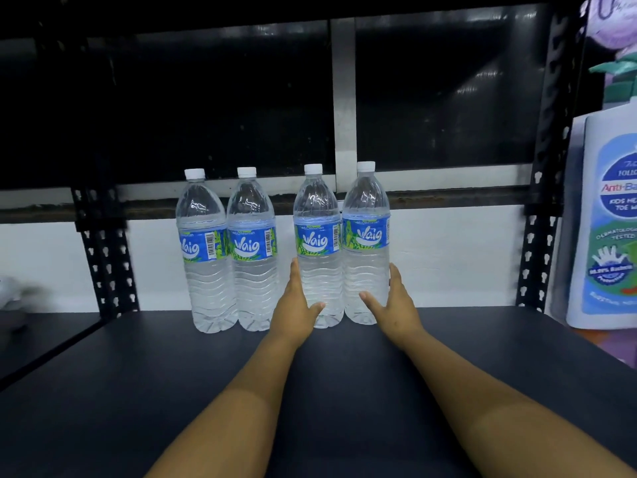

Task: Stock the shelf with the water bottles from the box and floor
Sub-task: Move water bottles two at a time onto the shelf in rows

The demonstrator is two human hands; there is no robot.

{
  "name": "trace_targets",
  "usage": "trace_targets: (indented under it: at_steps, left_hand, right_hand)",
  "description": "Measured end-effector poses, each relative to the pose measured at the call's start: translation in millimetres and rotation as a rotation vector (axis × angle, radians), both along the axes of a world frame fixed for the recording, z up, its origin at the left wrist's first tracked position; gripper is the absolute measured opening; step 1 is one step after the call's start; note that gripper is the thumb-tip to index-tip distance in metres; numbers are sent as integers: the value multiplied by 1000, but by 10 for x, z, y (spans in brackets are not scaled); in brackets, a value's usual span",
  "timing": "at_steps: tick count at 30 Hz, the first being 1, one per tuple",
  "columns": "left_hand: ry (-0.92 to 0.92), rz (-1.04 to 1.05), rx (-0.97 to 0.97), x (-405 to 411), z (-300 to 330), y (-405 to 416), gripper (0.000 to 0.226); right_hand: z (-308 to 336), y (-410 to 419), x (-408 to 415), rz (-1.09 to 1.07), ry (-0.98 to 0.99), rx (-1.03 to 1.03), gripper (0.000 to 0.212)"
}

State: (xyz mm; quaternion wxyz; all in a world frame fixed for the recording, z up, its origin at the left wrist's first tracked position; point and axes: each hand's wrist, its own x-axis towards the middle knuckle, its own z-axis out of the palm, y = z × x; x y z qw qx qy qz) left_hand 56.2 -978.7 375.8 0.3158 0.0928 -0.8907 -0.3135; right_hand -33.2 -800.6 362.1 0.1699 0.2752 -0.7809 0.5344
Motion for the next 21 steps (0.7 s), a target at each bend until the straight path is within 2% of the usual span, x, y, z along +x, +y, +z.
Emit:
trace_targets:
  at_steps: [3,8,13,16,21]
  left_hand:
    - [-144,15,-65,118,-47,-5,97]
    - [-211,8,-179,314,-108,79,86]
    - [-392,89,-424,518,-28,242,70]
    - [-441,88,-441,653,47,312,66]
    - [-466,54,-391,920,155,431,64]
  right_hand:
    - [18,38,79,-9,-27,86,71]
    - [8,147,279,-14,-117,283,62]
    - [70,260,521,-115,-44,670,60]
    - [159,319,672,-147,-12,827,63]
    - [209,448,919,-151,-5,886,64]
